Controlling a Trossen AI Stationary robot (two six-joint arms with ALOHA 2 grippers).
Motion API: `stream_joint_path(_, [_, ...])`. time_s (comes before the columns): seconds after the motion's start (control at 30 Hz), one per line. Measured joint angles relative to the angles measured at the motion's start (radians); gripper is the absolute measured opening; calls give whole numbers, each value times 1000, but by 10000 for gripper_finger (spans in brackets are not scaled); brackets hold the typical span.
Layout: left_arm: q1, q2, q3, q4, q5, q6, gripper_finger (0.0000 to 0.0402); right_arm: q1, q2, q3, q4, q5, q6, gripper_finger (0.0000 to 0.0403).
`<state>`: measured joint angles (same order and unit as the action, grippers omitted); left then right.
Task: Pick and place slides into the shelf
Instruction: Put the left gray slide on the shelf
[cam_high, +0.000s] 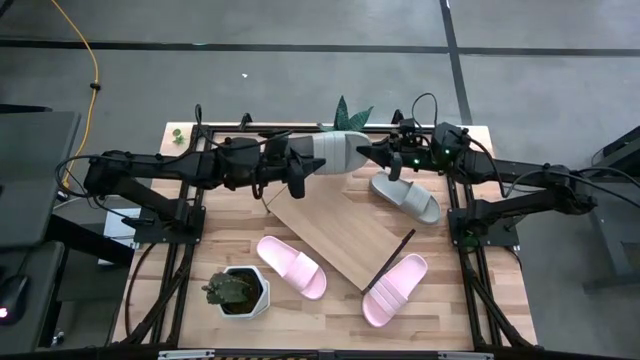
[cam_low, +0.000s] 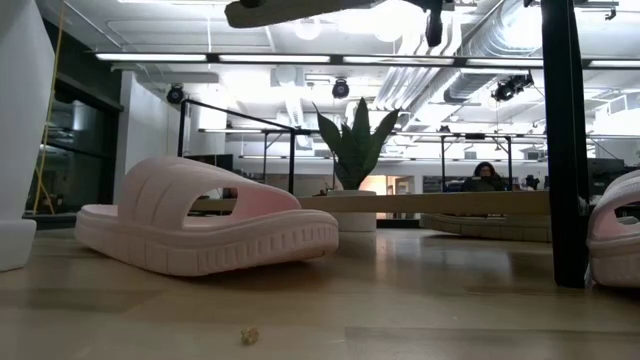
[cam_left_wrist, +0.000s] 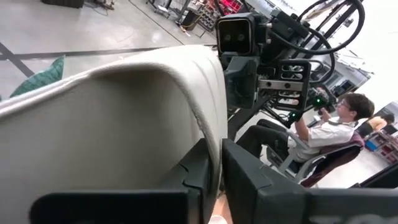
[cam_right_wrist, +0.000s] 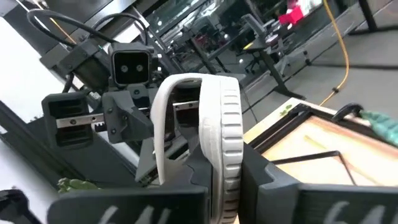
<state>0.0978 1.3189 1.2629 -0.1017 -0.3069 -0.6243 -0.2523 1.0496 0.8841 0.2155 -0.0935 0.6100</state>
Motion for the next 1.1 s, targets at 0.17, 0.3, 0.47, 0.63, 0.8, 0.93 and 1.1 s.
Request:
stream_joint_path(0.17, [0, -2, 0, 1, 0, -2, 87, -3, -73, 0, -72, 109, -62, 8])
stream_joint_path(0.3, [0, -2, 0, -5, -1, -8, 118, -19, -161, 0, -182, 198, -96, 7])
stream_joint_path(0.47, [0, -5, 0, -5, 0, -5, 134, -78, -262, 0, -396, 139, -66, 6])
stream_joint_path(0.63, [0, -23, 0, -4, -1, 25, 135, -162, -307, 0, -620, -24, -23, 6])
stream_joint_path(0.8, [0, -45, 1, 3, 2, 52, 136, -256, -266, 0, -664, -251, -24, 5])
stream_joint_path(0.93, [0, -59, 1, 1, 4, 52, 136, -318, -202, 0, -674, -448, -53, 5])
stream_joint_path(1.1, [0, -62, 1, 0, 7, 52, 136, -385, -113, 0, -748, -690, -118, 5])
